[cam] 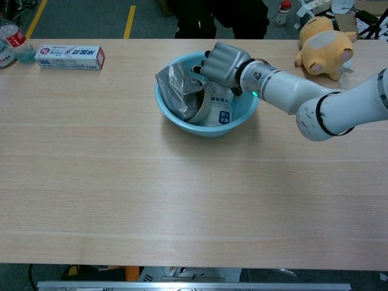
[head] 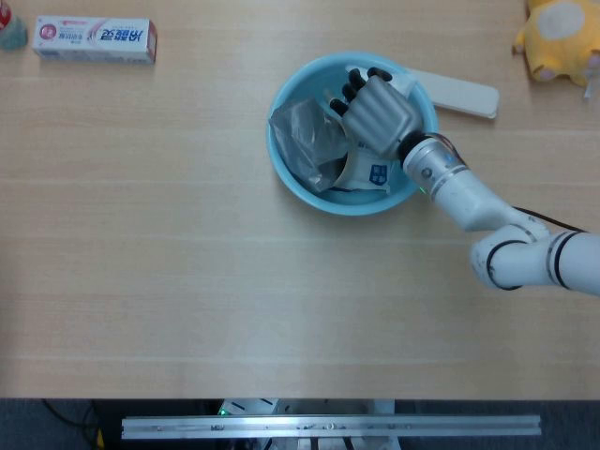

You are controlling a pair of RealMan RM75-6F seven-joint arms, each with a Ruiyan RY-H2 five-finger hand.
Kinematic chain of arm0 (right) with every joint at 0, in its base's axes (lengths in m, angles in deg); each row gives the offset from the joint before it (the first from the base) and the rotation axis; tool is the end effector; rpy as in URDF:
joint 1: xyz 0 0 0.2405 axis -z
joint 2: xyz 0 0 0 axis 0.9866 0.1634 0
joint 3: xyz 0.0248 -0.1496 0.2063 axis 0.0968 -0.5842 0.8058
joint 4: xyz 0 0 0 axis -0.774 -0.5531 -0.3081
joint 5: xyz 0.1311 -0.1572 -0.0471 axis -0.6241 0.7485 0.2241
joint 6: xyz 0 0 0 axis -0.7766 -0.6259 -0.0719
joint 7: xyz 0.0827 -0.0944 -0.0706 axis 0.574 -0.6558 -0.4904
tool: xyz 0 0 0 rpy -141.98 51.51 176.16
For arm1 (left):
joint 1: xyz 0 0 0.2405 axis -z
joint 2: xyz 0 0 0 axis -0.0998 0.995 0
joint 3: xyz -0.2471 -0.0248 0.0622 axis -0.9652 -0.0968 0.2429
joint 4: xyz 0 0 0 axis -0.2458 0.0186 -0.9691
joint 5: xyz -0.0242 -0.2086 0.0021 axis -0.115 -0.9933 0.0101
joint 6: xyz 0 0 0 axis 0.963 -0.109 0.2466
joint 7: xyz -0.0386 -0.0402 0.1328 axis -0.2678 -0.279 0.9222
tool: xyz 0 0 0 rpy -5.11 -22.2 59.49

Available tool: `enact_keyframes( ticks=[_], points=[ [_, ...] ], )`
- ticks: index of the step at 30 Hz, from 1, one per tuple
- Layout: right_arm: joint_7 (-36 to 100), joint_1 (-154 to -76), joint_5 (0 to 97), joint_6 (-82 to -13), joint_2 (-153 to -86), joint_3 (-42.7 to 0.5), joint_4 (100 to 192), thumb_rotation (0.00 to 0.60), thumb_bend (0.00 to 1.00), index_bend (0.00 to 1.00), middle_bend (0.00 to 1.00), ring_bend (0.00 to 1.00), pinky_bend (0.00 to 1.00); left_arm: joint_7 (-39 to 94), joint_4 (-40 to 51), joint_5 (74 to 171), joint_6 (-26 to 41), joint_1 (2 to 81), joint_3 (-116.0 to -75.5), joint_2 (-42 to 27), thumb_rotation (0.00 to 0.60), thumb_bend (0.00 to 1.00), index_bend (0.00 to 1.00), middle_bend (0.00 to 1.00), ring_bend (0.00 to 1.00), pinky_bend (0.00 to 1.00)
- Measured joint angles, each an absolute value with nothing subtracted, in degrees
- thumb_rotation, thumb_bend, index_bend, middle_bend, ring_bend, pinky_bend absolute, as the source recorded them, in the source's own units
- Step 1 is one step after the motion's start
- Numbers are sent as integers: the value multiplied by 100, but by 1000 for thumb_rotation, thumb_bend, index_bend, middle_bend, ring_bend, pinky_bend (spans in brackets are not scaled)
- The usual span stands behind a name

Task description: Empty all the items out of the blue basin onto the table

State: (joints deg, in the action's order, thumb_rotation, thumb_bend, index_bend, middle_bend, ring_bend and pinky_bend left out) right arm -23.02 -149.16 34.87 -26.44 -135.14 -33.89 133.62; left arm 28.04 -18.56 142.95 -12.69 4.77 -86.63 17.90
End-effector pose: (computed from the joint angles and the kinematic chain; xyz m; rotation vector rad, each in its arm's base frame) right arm -0.0936 -0.4105 -0.0790 2.1935 -0.0212 0.3182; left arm -0.3365 0.1325 0.1806 -1.3106 -1.0155 -0.7015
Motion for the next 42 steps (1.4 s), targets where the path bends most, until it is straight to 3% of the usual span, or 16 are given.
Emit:
enact_keyframes(
  ticks=[12,21,37,42],
  points=[
    [-2342,-14673,3507,-2779,-13363,-3390,13901,600,0,87,253,163,373,2754,-1788,14308,-1174,523,-8681,1770,600,220,294,286,249,212],
    [-2993,-14628,3107,-3244,-13198,-3344,14703,600,0,83,253,163,373,2658,-1718,14320,-1194,507,-8691,1787,600,219,294,285,249,211],
    [-2528,-14665,3413,-2675,-13612,-3269,13514,600,0,83,271,164,373,2704,-1792,14277,-1270,420,-8685,1841,600,220,294,285,249,211],
    [-2373,-14647,3599,-2527,-13718,-3274,13310,600,0,157,345,250,398,2713,-1814,14285,-1262,432,-8697,1846,600,219,294,285,249,212]
  ],
)
